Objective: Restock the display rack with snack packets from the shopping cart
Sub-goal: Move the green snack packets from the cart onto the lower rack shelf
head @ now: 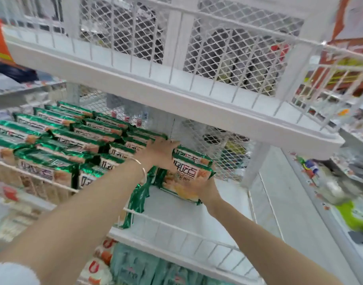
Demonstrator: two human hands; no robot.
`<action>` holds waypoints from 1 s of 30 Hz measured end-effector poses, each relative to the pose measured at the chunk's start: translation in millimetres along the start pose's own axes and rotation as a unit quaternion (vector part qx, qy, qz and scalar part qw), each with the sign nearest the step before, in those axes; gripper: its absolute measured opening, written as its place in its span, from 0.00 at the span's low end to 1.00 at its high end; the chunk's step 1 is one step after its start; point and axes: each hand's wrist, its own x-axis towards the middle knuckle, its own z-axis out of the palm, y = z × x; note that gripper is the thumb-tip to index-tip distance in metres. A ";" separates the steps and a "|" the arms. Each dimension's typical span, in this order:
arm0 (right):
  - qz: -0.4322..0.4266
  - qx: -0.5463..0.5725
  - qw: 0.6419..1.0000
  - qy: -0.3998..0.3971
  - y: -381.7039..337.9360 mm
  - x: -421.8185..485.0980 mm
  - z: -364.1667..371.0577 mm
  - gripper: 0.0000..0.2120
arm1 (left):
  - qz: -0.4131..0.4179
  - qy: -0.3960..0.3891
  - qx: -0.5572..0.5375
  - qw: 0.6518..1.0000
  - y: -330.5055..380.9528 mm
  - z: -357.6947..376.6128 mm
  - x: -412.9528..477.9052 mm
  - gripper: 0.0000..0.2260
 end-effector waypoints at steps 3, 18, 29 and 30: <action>-0.041 -0.050 0.998 0.024 15.1 21.0 18.1 0.33 | 0.003 0.018 0.102 0.995 -7.4 10.3 11.0 0.51; -0.047 0.090 0.979 0.179 27.0 9.2 17.8 0.33 | 0.115 0.059 0.163 0.978 11.6 24.4 33.0 0.43; -0.125 -0.026 0.981 0.146 16.2 11.3 -5.0 0.54 | 0.045 0.005 0.147 0.988 -23.5 12.5 41.0 0.50; -0.190 -0.152 0.955 0.172 16.6 7.8 -9.4 0.52 | 0.044 0.006 0.142 0.989 -22.1 11.7 39.5 0.51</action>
